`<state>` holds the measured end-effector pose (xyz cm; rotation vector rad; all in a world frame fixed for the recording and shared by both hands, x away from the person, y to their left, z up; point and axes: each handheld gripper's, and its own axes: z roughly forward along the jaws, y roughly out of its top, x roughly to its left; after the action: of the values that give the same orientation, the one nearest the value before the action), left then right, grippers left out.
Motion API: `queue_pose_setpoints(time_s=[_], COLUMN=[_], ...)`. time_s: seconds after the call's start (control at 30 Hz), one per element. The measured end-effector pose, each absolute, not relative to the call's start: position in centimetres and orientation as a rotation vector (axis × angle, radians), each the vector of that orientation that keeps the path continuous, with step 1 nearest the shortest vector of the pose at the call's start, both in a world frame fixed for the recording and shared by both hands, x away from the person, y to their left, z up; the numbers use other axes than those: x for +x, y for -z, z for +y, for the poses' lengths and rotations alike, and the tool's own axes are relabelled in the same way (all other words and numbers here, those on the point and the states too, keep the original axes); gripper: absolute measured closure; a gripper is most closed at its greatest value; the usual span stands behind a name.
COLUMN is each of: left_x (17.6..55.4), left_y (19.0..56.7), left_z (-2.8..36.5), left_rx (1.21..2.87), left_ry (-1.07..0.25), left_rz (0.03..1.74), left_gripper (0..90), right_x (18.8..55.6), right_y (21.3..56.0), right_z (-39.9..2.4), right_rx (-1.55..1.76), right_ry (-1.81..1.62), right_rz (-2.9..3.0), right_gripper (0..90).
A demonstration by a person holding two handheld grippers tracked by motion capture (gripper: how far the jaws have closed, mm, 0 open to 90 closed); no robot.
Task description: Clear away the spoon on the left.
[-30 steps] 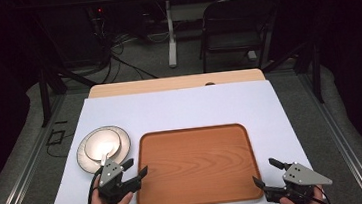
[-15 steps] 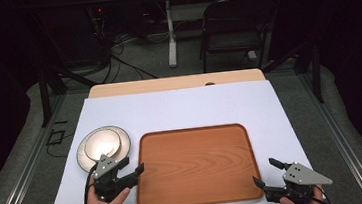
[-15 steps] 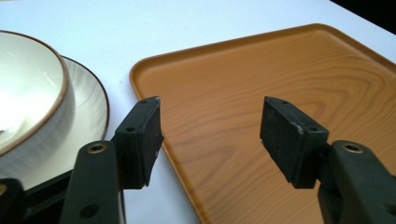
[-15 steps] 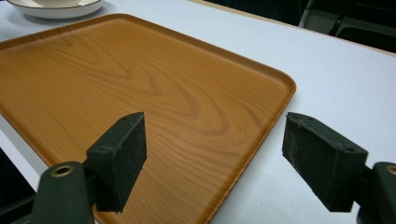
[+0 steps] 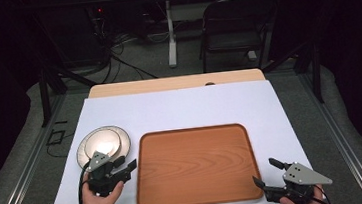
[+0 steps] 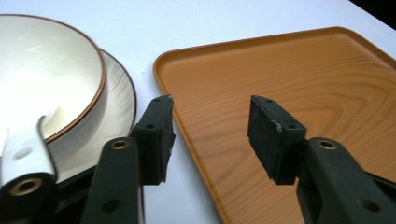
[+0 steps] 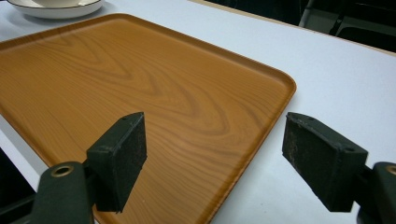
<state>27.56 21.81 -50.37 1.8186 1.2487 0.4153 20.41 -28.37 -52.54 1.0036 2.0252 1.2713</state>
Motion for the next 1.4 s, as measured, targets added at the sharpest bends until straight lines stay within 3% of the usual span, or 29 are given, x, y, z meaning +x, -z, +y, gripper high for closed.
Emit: queue_pose_setpoints(time_s=[0.77,0.93,1.4], left_x=[27.4,27.4,27.3], left_y=[49.9,50.0,50.0], left_z=[24.0,24.4,25.5], left_rx=[1.841,1.854,1.841], left_ry=[-0.544,-0.576,-0.623], left_rz=[1.391,1.414,1.452], left_gripper=[85.7,89.8,89.9], right_x=[20.4,20.4,20.4], right_y=[52.5,52.5,52.5], right_z=[-28.4,-28.4,-28.4], right_rx=[1.000,1.000,0.998], right_ry=[-1.269,-1.269,-1.269], right_rz=[2.025,2.026,2.025], right_gripper=[21.4,21.4,21.3])
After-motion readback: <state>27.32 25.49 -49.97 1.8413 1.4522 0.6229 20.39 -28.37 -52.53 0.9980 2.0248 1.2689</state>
